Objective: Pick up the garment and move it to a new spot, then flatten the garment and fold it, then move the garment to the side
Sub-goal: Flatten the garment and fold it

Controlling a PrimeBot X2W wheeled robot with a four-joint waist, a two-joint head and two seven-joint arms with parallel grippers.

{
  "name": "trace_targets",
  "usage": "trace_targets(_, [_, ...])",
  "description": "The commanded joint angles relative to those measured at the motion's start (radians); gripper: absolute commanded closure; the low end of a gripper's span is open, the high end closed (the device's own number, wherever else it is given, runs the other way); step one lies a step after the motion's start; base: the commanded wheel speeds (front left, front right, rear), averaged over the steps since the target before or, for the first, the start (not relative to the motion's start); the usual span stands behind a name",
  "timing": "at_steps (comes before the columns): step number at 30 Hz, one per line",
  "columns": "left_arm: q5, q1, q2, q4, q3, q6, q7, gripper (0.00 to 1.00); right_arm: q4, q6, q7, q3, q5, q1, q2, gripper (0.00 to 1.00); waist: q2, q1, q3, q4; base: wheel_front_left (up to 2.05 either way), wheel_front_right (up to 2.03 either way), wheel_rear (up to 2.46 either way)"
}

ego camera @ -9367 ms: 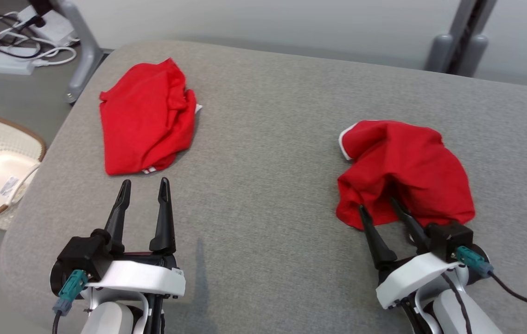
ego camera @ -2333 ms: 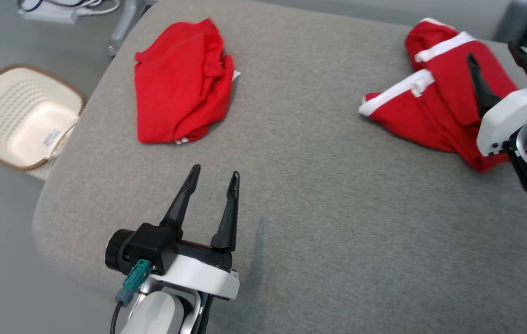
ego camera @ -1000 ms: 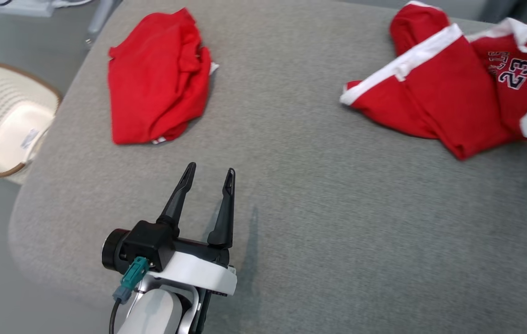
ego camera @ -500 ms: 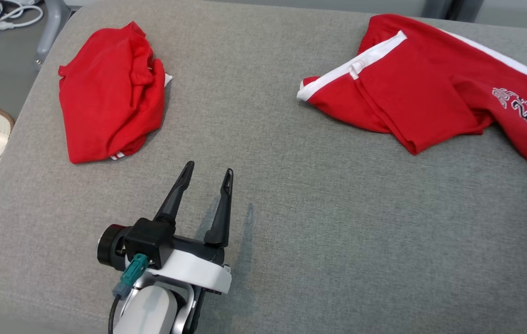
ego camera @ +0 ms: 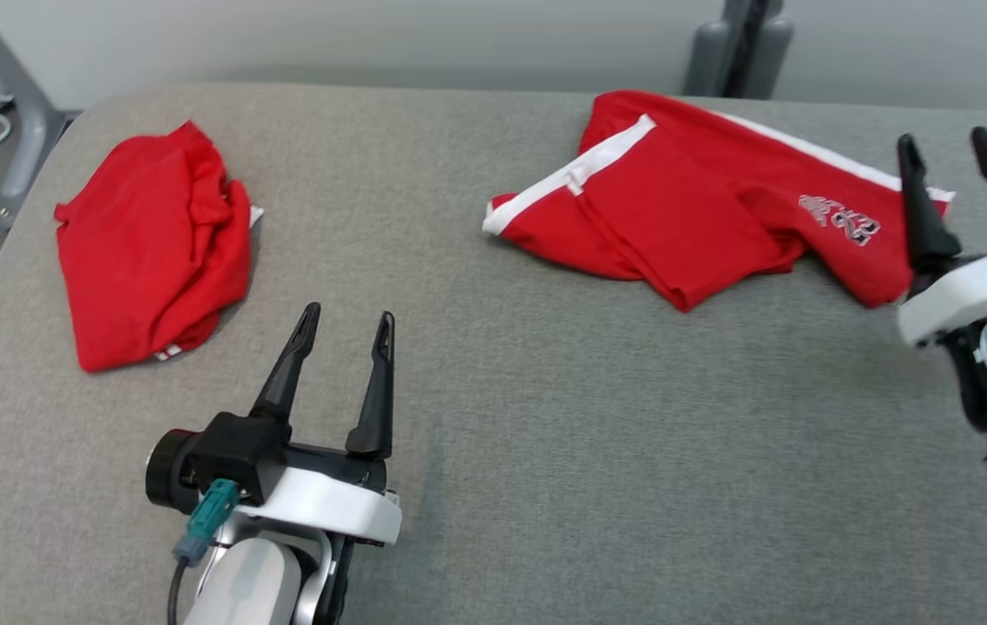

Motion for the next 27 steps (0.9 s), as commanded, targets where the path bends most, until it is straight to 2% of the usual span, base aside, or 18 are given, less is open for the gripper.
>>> trace_targets(1, [-0.004, 0.009, 0.005, -0.004, 0.012, 0.001, -0.002, 0.00, -0.041, 0.000, -0.005, 0.001, -0.009, 0.041, 0.008, 0.00, -0.0001, 0.0000, -0.026, -0.026, 0.00, 0.00, 0.00])
trace_targets(8, [-0.004, 0.035, 0.004, -0.015, 0.045, -0.004, -0.002, 0.00, -0.256, 0.000, -0.005, -0.010, -0.060, 0.246, 0.069, 0.00, -0.0001, 0.0000, -0.048, -0.049, 0.00, 0.00, 0.00])
trace_targets(14, [0.000, 0.043, 0.004, -0.009, 0.046, -0.015, -0.002, 0.00, -0.294, 0.000, -0.005, 0.011, -0.099, 0.314, 0.097, 0.00, -0.0001, 0.0000, -0.039, -0.034, 0.00, 0.00, 0.00])
trace_targets(20, [-0.017, 0.021, 0.004, -0.010, 0.021, -0.010, -0.002, 0.00, -0.296, 0.000, 0.019, 0.049, -0.125, 0.260, 0.084, 0.00, -0.0001, 0.0000, -0.005, 0.015, 0.00, 0.00, 0.00])
trace_targets(27, [-0.050, -0.003, 0.004, -0.014, -0.037, 0.009, -0.002, 0.00, -0.218, 0.000, 0.112, 0.109, -0.144, 0.127, 0.059, 0.00, -0.0001, 0.0000, 0.065, 0.121, 0.00, 0.00, 0.00])
